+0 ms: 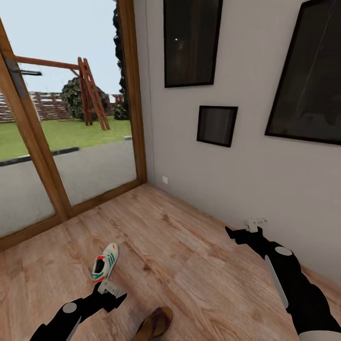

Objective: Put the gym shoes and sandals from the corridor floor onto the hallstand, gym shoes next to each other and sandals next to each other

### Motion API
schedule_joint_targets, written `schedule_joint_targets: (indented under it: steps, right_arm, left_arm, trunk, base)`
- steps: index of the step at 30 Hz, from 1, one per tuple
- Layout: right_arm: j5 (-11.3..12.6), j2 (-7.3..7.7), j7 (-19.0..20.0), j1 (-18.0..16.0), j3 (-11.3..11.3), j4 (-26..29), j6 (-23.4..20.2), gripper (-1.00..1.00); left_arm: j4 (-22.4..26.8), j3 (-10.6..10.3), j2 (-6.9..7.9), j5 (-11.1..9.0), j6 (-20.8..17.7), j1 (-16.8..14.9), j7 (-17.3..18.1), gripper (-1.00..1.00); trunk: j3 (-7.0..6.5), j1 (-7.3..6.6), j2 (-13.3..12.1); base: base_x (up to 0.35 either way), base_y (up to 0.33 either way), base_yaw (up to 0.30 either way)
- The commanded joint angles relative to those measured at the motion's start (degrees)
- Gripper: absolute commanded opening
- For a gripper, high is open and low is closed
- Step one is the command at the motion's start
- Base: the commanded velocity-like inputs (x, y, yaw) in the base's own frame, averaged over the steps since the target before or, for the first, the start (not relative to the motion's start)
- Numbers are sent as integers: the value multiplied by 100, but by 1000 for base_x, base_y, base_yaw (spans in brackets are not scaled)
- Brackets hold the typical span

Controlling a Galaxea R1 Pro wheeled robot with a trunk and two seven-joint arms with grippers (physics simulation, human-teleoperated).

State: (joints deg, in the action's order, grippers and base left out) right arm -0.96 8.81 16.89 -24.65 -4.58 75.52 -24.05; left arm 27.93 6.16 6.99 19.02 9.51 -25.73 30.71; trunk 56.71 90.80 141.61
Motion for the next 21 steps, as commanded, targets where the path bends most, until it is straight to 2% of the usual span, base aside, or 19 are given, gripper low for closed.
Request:
schedule_joint_targets:
  steps: [1,5,13,21]
  right_arm:
    - [-11,-2,34,-4,-8,7,-30,100]
    - [-10,-2,34,-4,-8,7,-30,100]
    - [-9,-2,34,-4,-8,7,-30,100]
    - [-9,-2,31,-4,-8,6,-30,100]
  left_arm:
    - [2,43,-4,60,33,-2,32,100]
    - [2,48,-4,58,33,-2,32,100]
    - [2,51,-4,58,41,-2,29,100]
    - [2,52,-4,58,49,-2,23,100]
  trunk:
    - [6,-1,2]
    - [6,-1,2]
    - [6,-1,2]
    - [6,-1,2]
  base:
    - [23,13,-241]
    - [12,7,-136]
    - [1,2,-34]
    - [-168,72,-3]
